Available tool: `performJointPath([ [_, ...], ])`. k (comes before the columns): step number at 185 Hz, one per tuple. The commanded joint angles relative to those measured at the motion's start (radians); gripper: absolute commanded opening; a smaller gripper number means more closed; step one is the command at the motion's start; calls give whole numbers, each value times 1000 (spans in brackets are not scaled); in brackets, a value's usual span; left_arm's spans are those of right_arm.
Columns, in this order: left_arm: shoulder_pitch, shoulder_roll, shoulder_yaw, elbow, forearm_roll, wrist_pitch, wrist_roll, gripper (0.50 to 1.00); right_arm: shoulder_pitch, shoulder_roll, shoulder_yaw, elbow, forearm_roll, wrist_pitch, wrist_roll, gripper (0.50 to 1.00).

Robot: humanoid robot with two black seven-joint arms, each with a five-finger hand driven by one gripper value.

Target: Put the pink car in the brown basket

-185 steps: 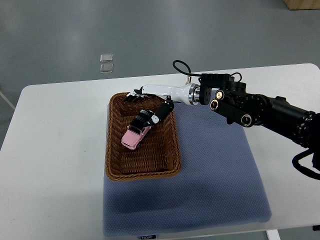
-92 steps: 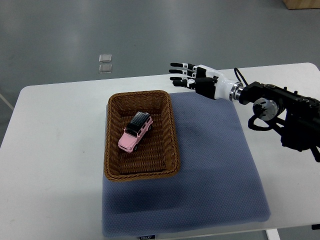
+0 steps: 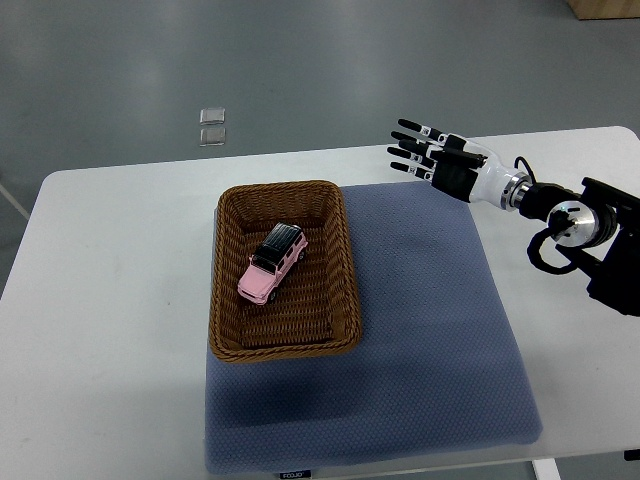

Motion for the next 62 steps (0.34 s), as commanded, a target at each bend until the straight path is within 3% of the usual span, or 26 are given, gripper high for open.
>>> performJointPath([
  [1,0,0,0,0,0,-1,0,1000,-22,2,-4,-4,-2,-3,0,917],
  [62,0,0,0,0,0,-1,0,1000,-35,-10,4,-4,-3,15,5,919],
])
